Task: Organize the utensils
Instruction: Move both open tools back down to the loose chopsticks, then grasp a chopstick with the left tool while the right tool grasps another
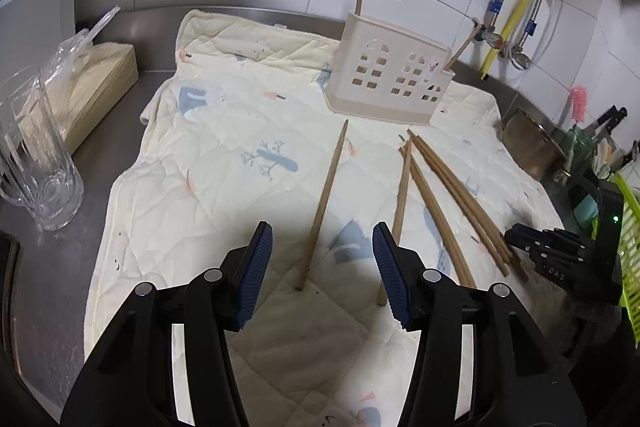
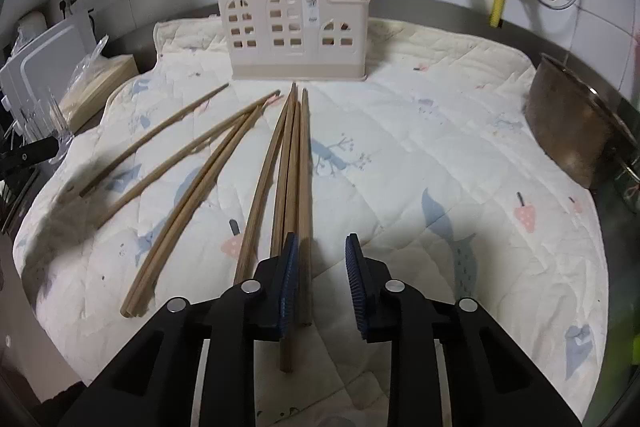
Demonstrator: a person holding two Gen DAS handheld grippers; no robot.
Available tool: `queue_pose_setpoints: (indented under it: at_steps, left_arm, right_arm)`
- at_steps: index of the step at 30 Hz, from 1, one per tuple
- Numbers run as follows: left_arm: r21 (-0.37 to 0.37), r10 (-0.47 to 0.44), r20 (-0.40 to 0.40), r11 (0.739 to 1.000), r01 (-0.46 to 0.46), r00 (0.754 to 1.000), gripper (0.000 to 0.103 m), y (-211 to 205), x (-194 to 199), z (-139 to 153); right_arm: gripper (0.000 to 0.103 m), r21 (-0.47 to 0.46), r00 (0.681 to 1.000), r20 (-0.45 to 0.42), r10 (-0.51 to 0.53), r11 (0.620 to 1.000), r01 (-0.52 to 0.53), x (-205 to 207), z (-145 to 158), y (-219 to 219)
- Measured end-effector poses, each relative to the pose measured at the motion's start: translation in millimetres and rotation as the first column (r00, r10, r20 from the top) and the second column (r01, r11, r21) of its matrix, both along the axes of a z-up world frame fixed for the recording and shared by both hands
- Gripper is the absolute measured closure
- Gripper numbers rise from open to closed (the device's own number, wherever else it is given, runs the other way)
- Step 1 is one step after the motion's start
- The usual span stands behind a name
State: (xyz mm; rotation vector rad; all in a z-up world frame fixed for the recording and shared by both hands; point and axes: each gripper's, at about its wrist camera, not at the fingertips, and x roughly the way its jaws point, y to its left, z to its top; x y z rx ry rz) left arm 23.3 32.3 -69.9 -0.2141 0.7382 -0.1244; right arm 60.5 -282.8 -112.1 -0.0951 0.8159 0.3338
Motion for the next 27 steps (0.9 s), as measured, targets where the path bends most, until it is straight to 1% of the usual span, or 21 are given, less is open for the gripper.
queue_pose_setpoints:
  at_steps: [6,9,12,16,22,25,27]
  left_arm:
    - [-0.008,0.001,-0.025,1.0,-0.001,1.0,0.05,0.6,-0.9,-9.8]
    - [-0.008,-0.009,-0.025,1.0,0.009,1.0,0.05,-1.2,-1.7,-10.6]
    - [-0.003,-0.024,-0.021,1.0,0.024,0.999,0.05,-5.2,-2.5,-10.2]
    - [0.001,-0.042,-0.021,0.999,0.042,0.999,0.05,-11.0,-1.5,-10.6]
    - [0.009,-0.1,-0.027,0.995,0.1,0.995,0.05,-30.8,3.4,-16.0]
    - [0.009,-0.143,-0.036,0.99,0.144,0.989,0.052,-43.9,6.5,-20.8]
    - [0.024,-0.167,-0.043,0.985,0.168,0.985,0.052,-53.1,9.3,-23.7]
  right_arm:
    - [0.086,-0.027,0.999,-0.02,0.029,0.999,-0.03,7.6,-4.0,5.6]
    - [0.087,-0.055,0.999,-0.028,0.044,0.997,-0.045,11.1,-6.7,10.0]
    - [0.088,-0.061,0.999,-0.028,0.045,0.997,-0.047,13.0,-9.1,11.1]
    - [0.092,-0.057,0.999,-0.025,0.026,0.998,-0.027,13.5,-8.2,8.4]
    - [0.092,-0.091,0.999,-0.014,0.033,0.995,-0.034,12.1,-9.8,11.9]
    - [0.093,-0.085,0.999,-0.013,0.033,0.996,-0.034,11.8,-10.0,10.4]
    - [0.094,-0.076,0.999,-0.012,0.031,0.997,-0.031,11.1,-9.8,8.7]
